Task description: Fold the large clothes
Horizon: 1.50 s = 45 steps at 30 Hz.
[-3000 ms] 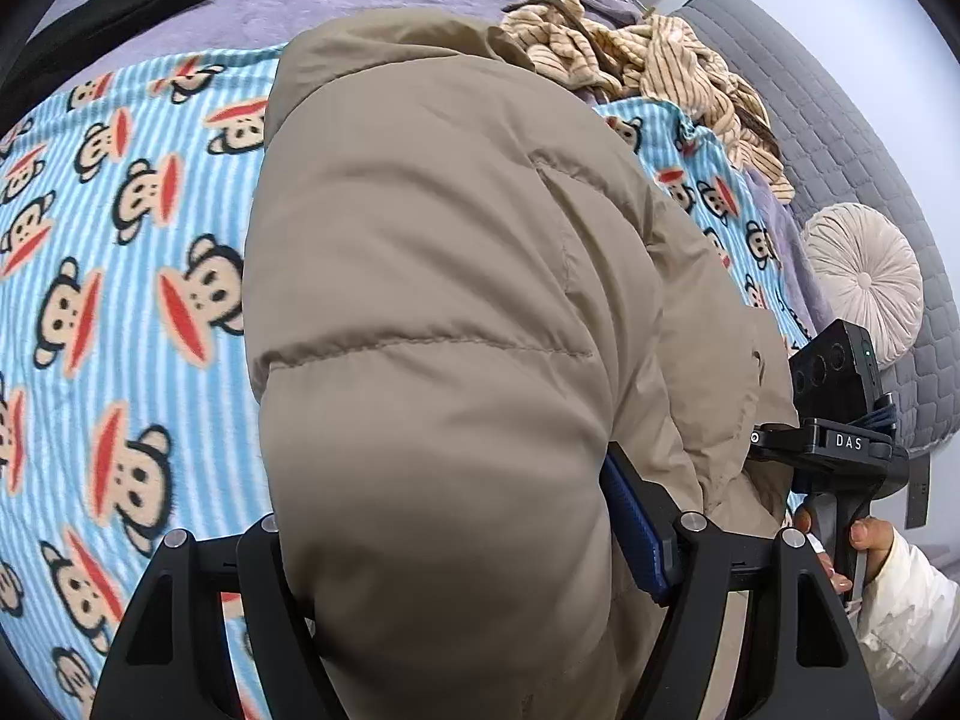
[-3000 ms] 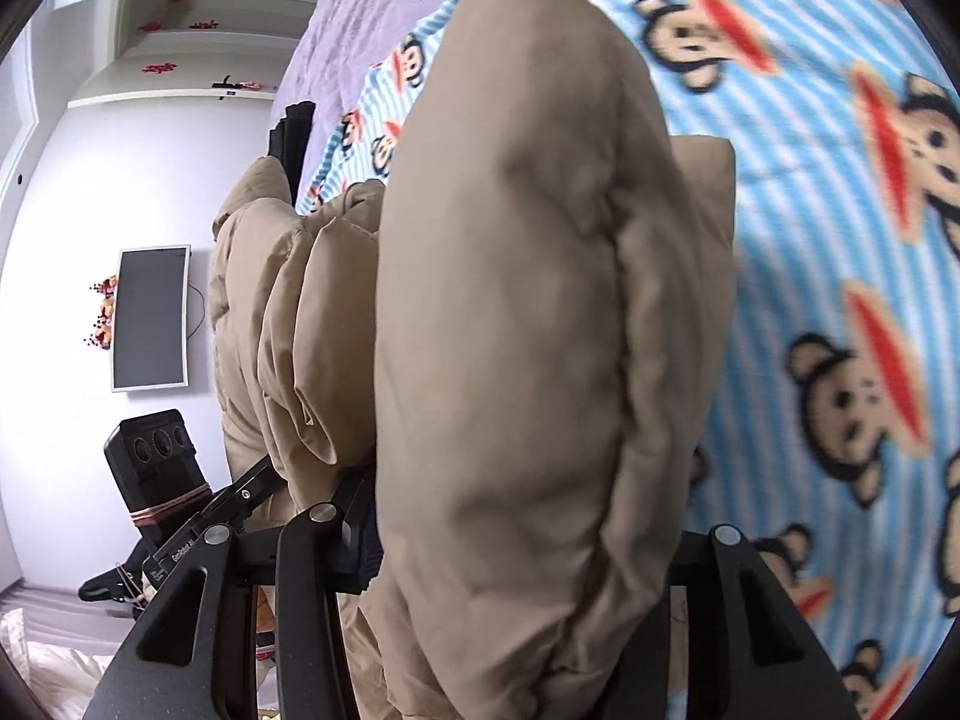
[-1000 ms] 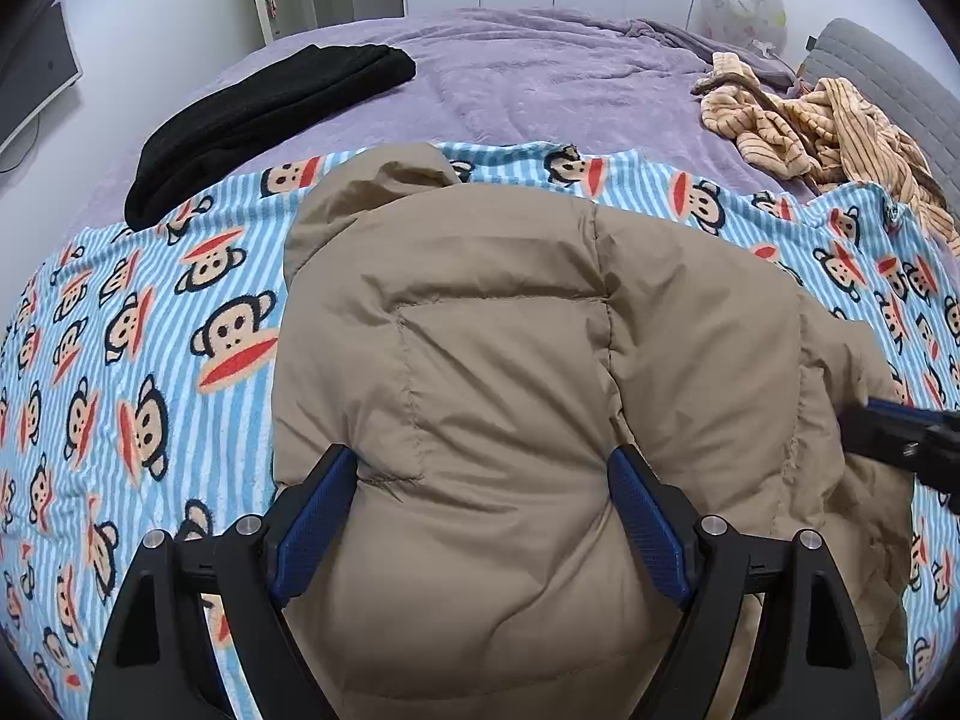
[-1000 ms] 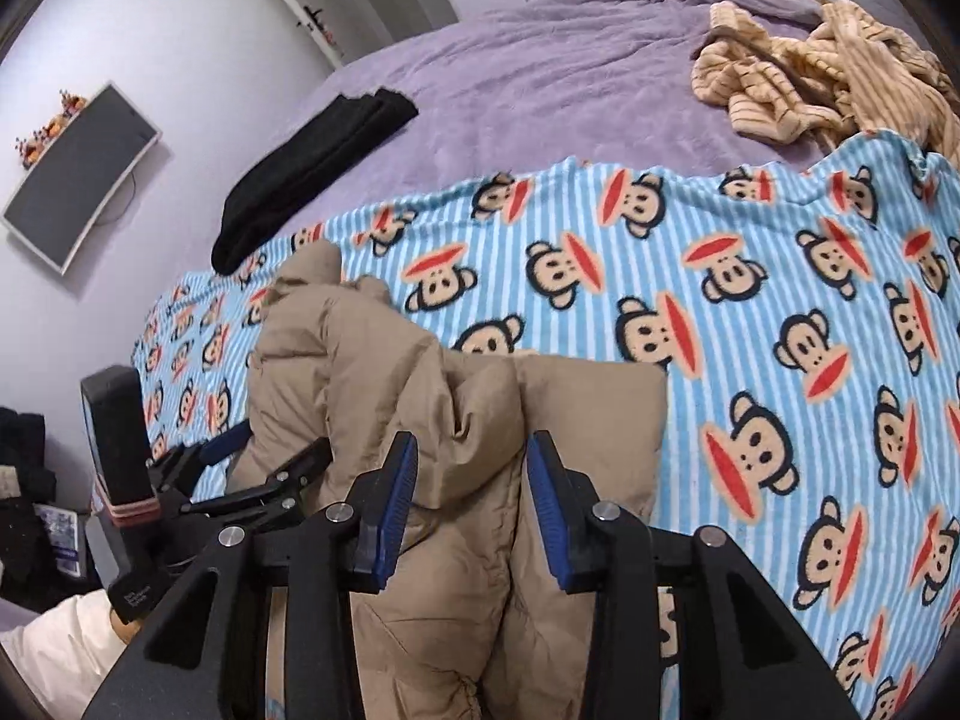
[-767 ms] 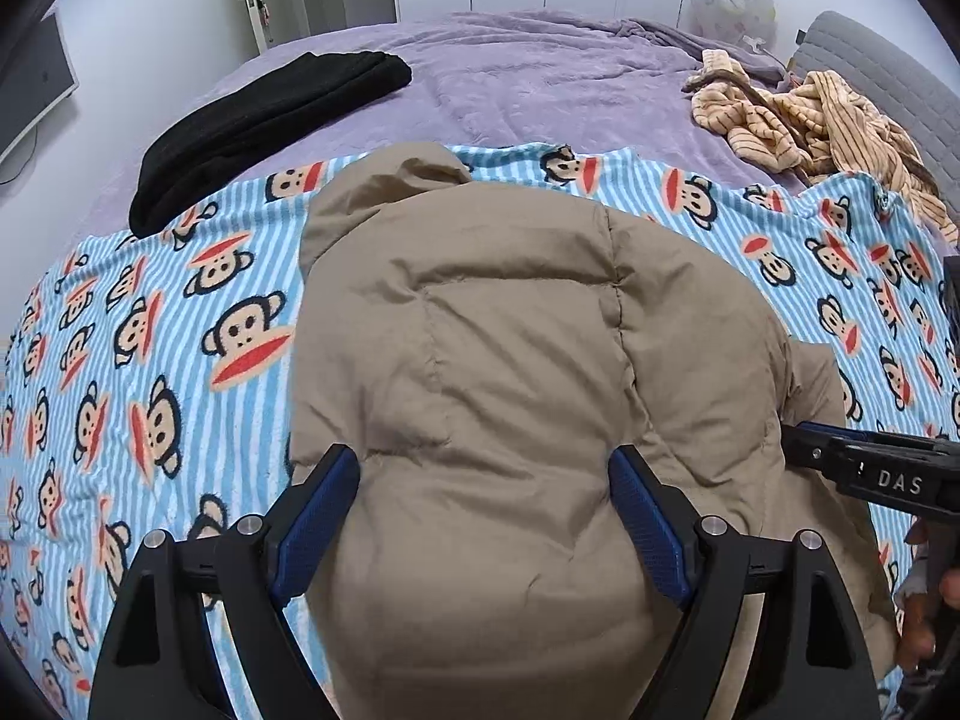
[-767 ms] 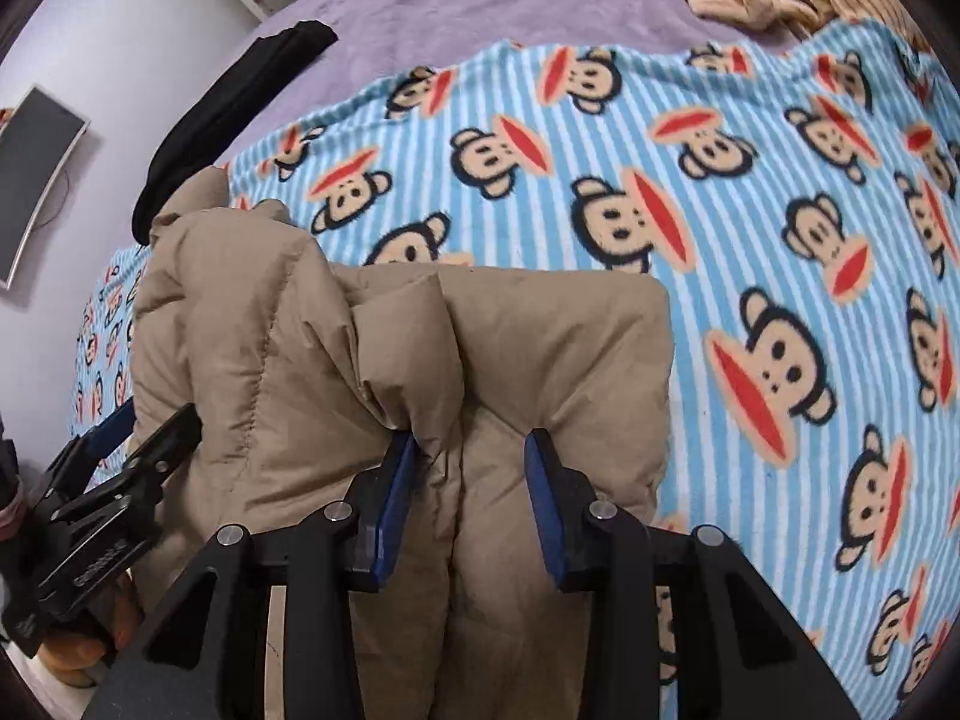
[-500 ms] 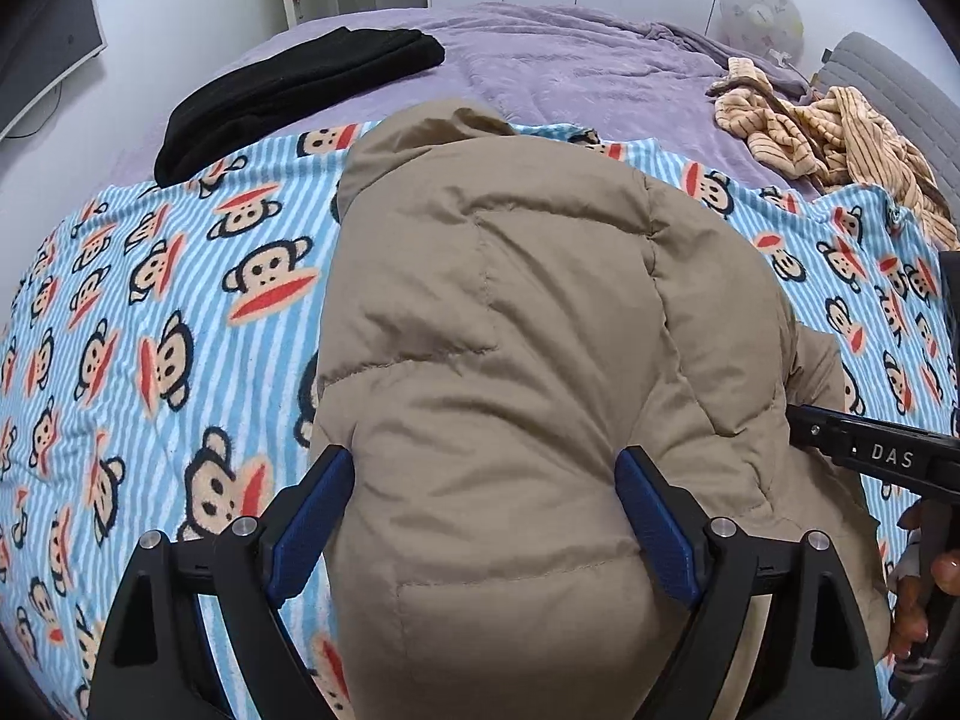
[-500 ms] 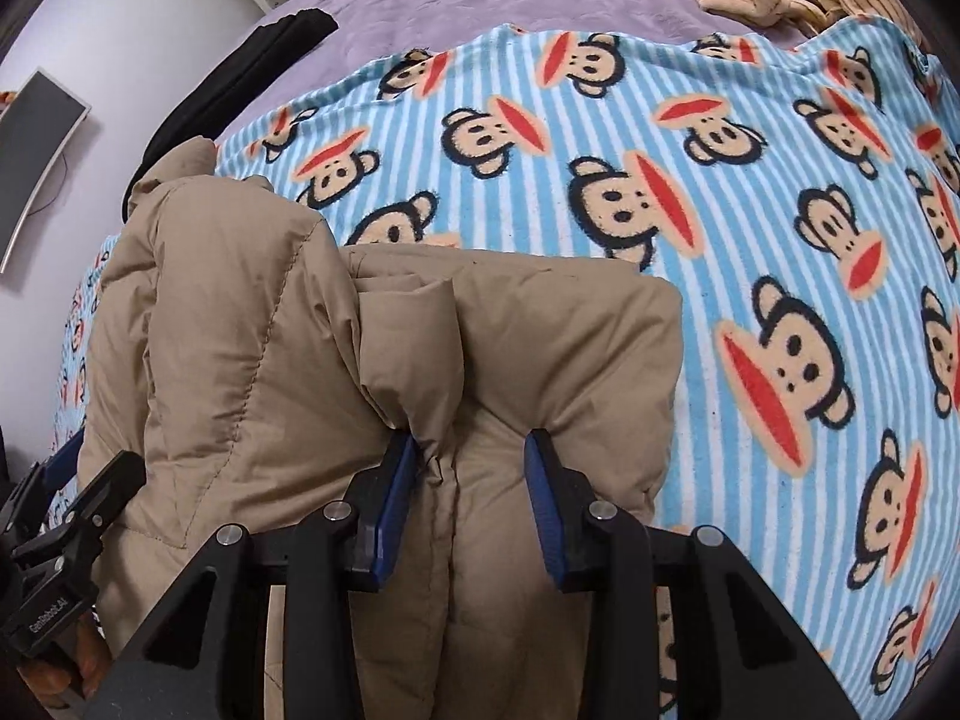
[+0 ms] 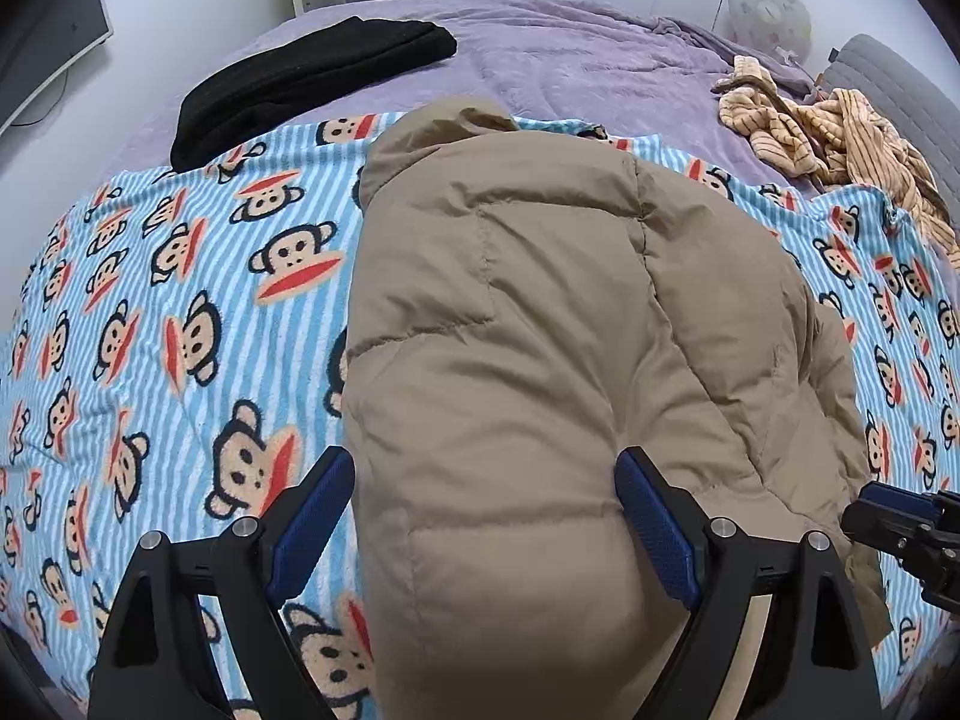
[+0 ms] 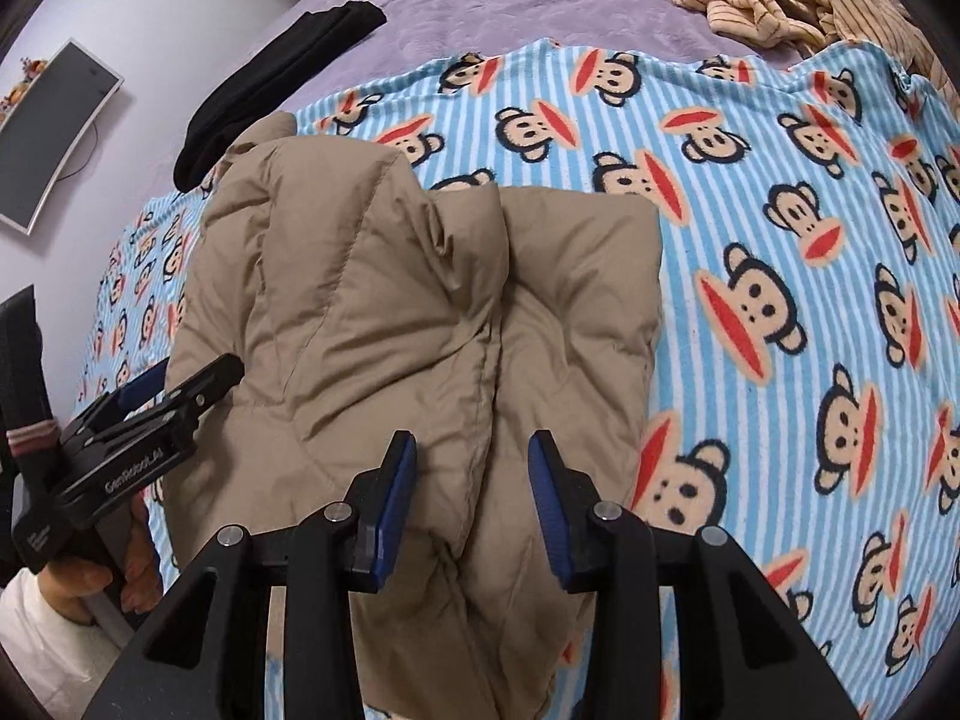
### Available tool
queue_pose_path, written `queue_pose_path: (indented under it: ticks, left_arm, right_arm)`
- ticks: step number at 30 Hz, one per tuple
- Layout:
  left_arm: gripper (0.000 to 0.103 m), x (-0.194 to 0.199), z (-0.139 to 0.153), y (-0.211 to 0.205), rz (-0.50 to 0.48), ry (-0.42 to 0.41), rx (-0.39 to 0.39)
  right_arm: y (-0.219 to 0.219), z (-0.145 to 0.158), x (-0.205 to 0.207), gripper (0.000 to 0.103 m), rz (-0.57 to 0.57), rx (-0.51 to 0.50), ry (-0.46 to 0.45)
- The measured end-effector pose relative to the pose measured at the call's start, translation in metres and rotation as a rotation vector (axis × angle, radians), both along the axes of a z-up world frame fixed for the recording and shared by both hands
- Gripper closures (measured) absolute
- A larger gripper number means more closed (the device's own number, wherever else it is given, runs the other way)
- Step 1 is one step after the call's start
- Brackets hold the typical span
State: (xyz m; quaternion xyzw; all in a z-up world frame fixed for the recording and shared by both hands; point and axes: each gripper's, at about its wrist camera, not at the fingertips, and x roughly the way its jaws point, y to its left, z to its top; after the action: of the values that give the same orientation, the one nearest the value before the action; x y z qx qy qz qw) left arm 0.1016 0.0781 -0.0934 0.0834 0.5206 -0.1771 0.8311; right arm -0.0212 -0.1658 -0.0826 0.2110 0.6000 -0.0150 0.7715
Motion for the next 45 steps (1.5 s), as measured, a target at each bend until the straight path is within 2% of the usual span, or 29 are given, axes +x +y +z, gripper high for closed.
queue_pose_path:
  ticks: [6,15,22,24,28,36,39,44,45]
  left_arm:
    - [0.013,-0.023,0.008,0.02,-0.005,0.037,0.002]
    - [0.013,-0.04,0.003,0.037,-0.029,0.125,0.007]
    - [0.013,-0.046,0.012,0.043,-0.072,0.145,-0.017]
    - [0.013,-0.048,0.014,0.045,-0.085,0.152,-0.022]
    - [0.013,-0.056,0.021,0.049,-0.11,0.148,0.0]
    - [0.013,-0.077,0.048,0.064,-0.067,0.132,-0.007]
    - [0.013,-0.091,0.055,0.065,-0.057,0.109,0.008]
    - [0.013,-0.113,0.062,0.063,-0.044,0.121,0.007]
    - [0.0,-0.117,0.062,0.062,-0.038,0.122,0.013]
  right_arm:
    - [0.015,0.0,-0.022,0.061,-0.012,0.024,0.034]
    - [0.026,-0.011,-0.034,0.061,-0.033,0.015,0.103]
    - [0.037,0.005,-0.042,0.06,-0.082,-0.017,0.111]
    - [0.04,0.01,-0.047,0.057,-0.111,-0.016,0.113]
    - [0.05,0.023,-0.056,0.054,-0.142,-0.028,0.108]
    - [0.066,0.045,-0.064,0.041,-0.122,-0.026,0.096]
    - [0.071,0.051,-0.067,0.04,-0.101,-0.026,0.079]
    - [0.074,0.056,-0.078,0.04,-0.078,-0.009,0.056]
    - [0.073,0.057,-0.08,0.04,-0.079,-0.007,0.054]
